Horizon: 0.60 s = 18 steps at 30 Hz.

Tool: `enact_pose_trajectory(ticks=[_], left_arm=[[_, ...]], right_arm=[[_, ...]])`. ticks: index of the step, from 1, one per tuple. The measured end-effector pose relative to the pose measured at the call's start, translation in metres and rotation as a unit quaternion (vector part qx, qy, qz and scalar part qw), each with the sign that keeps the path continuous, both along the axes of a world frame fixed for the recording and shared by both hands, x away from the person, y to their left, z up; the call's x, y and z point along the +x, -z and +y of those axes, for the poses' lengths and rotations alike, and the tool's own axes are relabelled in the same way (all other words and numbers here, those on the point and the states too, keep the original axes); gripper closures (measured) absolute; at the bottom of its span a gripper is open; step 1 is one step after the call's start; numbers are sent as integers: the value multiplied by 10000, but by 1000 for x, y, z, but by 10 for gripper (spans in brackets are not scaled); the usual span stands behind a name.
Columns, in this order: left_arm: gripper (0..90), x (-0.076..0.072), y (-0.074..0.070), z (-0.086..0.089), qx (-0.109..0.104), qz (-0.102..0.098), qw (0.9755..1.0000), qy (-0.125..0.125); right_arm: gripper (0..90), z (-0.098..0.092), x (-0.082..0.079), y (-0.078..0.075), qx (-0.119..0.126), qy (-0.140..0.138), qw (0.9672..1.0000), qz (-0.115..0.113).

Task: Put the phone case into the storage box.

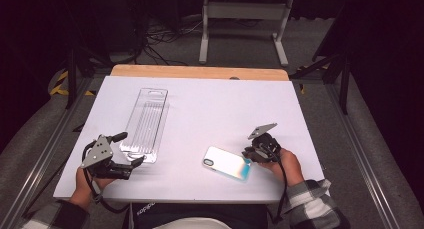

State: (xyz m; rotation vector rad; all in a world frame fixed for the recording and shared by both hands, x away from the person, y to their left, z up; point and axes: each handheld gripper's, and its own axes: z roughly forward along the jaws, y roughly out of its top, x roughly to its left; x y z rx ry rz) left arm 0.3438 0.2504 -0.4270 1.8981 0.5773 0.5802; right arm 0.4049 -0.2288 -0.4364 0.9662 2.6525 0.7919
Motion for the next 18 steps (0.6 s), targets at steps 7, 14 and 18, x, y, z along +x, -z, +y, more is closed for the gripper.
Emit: enact_pose_trajectory(ticks=[7, 14, 18], left_arm=[[70, -1, 1, -1, 10, 7, 10000, 41], [71, 0, 0, -1, 53, 8, 10000, 50], [72, 0, 0, -1, 39, -11, 10000, 36]], right_arm=[[740, -1, -5, -2, -105, -77, 9998, 123], [571, -4, -5, -5, -146, -8, 9999, 75], [285, -3, -4, -14, -79, 45, 9999, -80]])
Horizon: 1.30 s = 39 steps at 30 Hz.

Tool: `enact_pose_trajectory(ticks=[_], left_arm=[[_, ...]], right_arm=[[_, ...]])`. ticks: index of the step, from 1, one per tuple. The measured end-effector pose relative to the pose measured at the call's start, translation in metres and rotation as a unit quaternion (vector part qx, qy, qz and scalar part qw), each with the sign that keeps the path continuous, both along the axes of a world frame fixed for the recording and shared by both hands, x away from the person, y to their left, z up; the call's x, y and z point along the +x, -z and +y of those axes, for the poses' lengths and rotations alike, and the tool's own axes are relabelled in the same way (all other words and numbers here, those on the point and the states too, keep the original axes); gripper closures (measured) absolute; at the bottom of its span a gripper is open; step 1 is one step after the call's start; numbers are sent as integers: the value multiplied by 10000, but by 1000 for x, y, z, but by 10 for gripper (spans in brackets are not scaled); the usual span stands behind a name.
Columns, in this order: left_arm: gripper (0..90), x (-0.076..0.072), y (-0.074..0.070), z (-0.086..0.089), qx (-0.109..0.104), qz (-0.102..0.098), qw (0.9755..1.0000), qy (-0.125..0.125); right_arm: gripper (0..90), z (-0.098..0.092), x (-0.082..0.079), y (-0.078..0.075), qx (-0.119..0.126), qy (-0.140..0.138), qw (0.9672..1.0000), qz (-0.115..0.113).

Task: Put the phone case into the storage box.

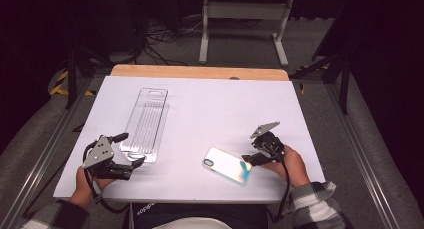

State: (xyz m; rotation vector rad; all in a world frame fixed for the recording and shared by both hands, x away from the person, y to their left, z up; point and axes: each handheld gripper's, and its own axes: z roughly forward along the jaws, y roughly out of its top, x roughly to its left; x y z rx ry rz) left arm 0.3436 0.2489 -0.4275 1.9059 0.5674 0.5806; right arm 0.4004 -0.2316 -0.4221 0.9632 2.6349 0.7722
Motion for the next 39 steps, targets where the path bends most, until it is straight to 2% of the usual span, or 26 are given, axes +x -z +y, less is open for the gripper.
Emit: enact_pose_trajectory(ticks=[2, 3, 5, 7, 10, 13, 16, 19, 21, 25, 26, 28, 31, 34, 35, 39], left_arm=[[72, 1, 0, 0, 29, 13, 10000, 12], [72, 1, 0, 0, 26, 51, 10000, 12], [72, 1, 1, 0, 21, 53, 10000, 13], [72, 1, 1, 0, 29, 42, 10000, 11], [72, 1, 1, 0, 33, 38, 10000, 17], [72, 1, 1, -1, 55, 44, 10000, 21], [72, 1, 2, -1, 45, 62, 10000, 30], [73, 1, 2, -1, 43, 57, 10000, 32], [73, 1, 2, -1, 66, 55, 10000, 38], [73, 2, 3, -2, 66, 71, 9999, 49], [73, 2, 3, -2, 78, 60, 9999, 37], [73, 2, 3, -3, 80, 78, 9999, 41], [73, 2, 3, -3, 102, 70, 9999, 44], [74, 3, 4, -3, 101, 99, 9999, 46], [74, 3, 4, -3, 100, 97, 9999, 49], [74, 3, 4, -2, 93, 118, 9999, 53]], right_arm=[[259, 1, 0, -3, 18, 2, 10000, -55], [203, 8, -1, -12, 83, -54, 9999, -140], [183, 10, -1, -14, 124, -99, 9998, -129], [134, 24, 0, -21, 149, -339, 9993, 46], [99, 46, 1, -26, 192, -579, 9980, 171], [60, 70, 2, -26, 38, -828, 9962, 255], [51, 97, 4, -20, -285, -994, 9938, 398], [56, 114, 5, -13, -554, -1079, 9912, 520], [60, 116, 6, -12, -587, -1093, 9907, 558], [69, 126, 10, -2, -736, -1136, 9878, 773], [72, 130, 12, 2, -878, -1124, 9863, 826], [60, 134, 12, 5, -953, -1098, 9856, 859], [70, 136, 14, 5, -932, -1080, 9862, 835], [91, 141, 18, 8, -1182, -1021, 9837, 895], [90, 143, 20, 10, -1286, -1059, 9811, 982], [80, 147, 23, 13, -1397, -1102, 9788, 1014]])
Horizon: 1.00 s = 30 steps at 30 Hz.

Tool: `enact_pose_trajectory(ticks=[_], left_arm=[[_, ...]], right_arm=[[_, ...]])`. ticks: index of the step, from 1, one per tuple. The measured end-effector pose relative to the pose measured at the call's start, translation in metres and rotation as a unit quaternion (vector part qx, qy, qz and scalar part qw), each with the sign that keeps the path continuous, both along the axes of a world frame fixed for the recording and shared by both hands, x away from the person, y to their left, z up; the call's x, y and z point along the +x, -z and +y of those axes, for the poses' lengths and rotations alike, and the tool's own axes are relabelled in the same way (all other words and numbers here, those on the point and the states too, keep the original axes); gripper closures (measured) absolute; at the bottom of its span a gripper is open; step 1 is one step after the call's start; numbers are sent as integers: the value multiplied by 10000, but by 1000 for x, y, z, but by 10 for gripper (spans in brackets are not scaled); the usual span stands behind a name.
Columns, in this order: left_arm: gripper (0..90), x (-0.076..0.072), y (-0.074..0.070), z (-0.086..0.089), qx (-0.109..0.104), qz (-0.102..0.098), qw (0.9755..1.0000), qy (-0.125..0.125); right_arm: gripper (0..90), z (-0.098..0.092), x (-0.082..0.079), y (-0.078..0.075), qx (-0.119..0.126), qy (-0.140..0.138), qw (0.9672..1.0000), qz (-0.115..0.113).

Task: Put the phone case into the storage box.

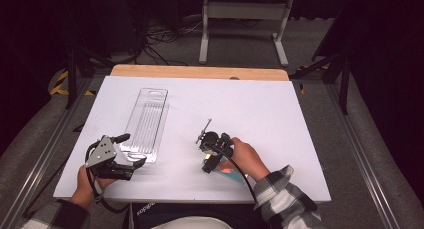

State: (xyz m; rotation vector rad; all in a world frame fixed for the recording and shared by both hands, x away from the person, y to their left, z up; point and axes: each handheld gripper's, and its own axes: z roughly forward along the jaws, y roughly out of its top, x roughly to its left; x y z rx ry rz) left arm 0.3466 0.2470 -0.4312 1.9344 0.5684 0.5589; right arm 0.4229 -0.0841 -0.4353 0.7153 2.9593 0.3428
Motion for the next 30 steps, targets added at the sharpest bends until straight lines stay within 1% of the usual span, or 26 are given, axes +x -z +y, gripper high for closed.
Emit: enact_pose_trajectory(ticks=[2, 3, 5, 6, 11, 13, 15, 16, 17, 18, 19, 21, 22, 23, 24, 26, 27, 28, 29, 30], left_arm=[[74, 0, 1, 0, 5, 2, 10000, -7], [74, 0, 1, -1, 13, 3, 10000, -2], [73, 1, 1, -1, 19, 6, 10000, -9], [73, 0, 1, -1, 35, 12, 10000, -4], [74, -1, 1, -1, 51, -11, 10000, 12], [74, 0, 1, -1, 75, -27, 10000, 9], [74, 0, 1, -1, 65, -10, 10000, 14], [74, 0, 1, -1, 70, -11, 10000, 17], [74, 0, 1, -1, 67, -11, 10000, 32], [73, 0, 1, -1, 69, -19, 10000, 22], [74, 0, 1, -1, 75, -25, 10000, 22], [74, 0, 0, -1, 91, -32, 9999, 30], [74, -1, 0, -2, 109, -2, 9999, 42], [74, -1, 0, -2, 125, -16, 9999, 51], [74, -1, 0, -2, 119, -14, 9999, 58], [73, -1, 0, -2, 127, -17, 9999, 54], [74, -1, 0, -2, 130, -18, 9999, 52], [74, -1, 0, -2, 133, -24, 9999, 53], [74, -1, 0, -2, 125, -40, 9999, 48], [74, -1, 0, -3, 111, -57, 9999, 43]], right_arm=[[95, 1, 0, 0, -25, 3, 10000, 18], [110, 1, 0, 0, -18, 20, 10000, -12], [170, 1, -1, -2, 5, -55, 10000, -24], [172, 1, -2, -3, 13, -100, 9999, -62], [175, 1, -4, -3, 74, -112, 9999, -95], [175, 0, -5, -3, 85, -175, 9997, -157], [176, -1, -6, -4, 125, -137, 9995, -274], [176, -2, -6, -6, 149, -128, 9993, -322], [177, -4, -6, -7, 243, -143, 9990, -335], [176, -6, -6, -9, 342, -87, 9987, -361], [177, -8, -5, -11, 384, -66, 9984, -400], [177, -14, -6, -18, 609, 21, 9967, -540], [177, -18, -6, -22, 722, 80, 9955, -603], [178, -23, -7, -26, 835, 130, 9941, -684], [178, -27, -7, -31, 976, 215, 9919, -785], [178, -33, -8, -37, 1121, 273, 9894, -882], [178, -38, -10, -42, 1246, 367, 9863, -1019], [178, -38, -10, -42, 1246, 367, 9863, -1019], [179, -41, -11, -45, 1324, 341, 9848, -1070], [179, -45, -12, -49, 1392, 380, 9826, -1170]])
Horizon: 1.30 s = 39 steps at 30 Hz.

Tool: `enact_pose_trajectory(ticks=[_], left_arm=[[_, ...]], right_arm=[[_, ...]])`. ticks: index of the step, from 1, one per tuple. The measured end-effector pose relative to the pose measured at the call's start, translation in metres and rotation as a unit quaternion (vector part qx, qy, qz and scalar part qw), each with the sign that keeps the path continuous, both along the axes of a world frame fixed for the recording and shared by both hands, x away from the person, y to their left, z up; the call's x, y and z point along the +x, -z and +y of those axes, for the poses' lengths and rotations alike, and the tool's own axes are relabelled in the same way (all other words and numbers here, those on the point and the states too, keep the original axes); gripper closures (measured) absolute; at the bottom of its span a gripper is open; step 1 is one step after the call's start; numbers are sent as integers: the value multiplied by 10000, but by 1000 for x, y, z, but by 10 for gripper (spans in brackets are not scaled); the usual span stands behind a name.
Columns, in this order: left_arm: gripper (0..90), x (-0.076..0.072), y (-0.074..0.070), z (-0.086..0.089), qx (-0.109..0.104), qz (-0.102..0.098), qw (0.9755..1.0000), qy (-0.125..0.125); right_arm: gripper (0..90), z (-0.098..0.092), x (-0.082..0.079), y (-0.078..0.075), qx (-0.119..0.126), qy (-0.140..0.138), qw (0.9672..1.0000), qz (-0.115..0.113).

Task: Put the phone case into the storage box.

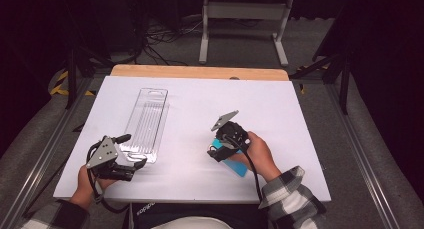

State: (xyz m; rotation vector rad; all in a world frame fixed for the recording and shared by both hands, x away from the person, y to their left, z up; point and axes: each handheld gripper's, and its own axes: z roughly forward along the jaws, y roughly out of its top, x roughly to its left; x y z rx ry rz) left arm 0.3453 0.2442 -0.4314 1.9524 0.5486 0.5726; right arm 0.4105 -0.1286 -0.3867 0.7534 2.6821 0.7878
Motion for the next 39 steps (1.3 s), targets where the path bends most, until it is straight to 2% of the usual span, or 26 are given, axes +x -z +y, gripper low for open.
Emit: enact_pose_trajectory(ticks=[3, 5, 9, 10, 12, 14, 18, 19, 22, 26, 29, 32, 39], left_arm=[[74, 0, 0, 0, 31, 15, 10000, -9], [74, 0, 0, 0, 33, 9, 10000, -13], [74, 0, 0, 0, 7, -5, 10000, -10], [74, 0, 0, 0, 28, 9, 10000, -7], [74, 0, 0, -1, 10, -4, 10000, 0], [74, -1, -1, -2, 33, -22, 10000, 1], [74, 0, -1, -2, 24, -15, 10000, -12], [74, 0, -1, -2, 24, -15, 10000, -12], [74, 0, -1, -2, 26, -16, 10000, -25], [75, 1, -2, -4, -1, -21, 10000, -25], [78, 1, -3, -5, -54, 17, 10000, 3], [80, 2, -4, -8, -94, 24, 10000, -5], [88, 4, -8, -15, -110, 7, 9999, -2]], right_arm=[[179, -7, -3, -8, 230, 75, 9995, -180], [179, -10, -4, -12, 320, 14, 9992, -242], [179, -19, -7, -22, 632, 171, 9963, -550], [179, -19, -7, -22, 632, 171, 9963, -550], [179, -22, -9, -29, 867, 186, 9930, -776], [179, -24, -11, -34, 1017, 231, 9905, -896], [179, -28, -15, -44, 1343, 389, 9815, -1310], [179, -28, -15, -44, 1343, 389, 9815, -1310], [180, -31, -16, -50, 1559, 492, 9747, -1525], [180, -32, -16, -57, 1749, 566, 9676, -1734], [180, -30, -17, -62, 1807, 609, 9635, -1878], [180, -27, -18, -64, 1842, 638, 9608, -1971], [179, -19, -16, -68, 2003, 686, 9553, -2064]])
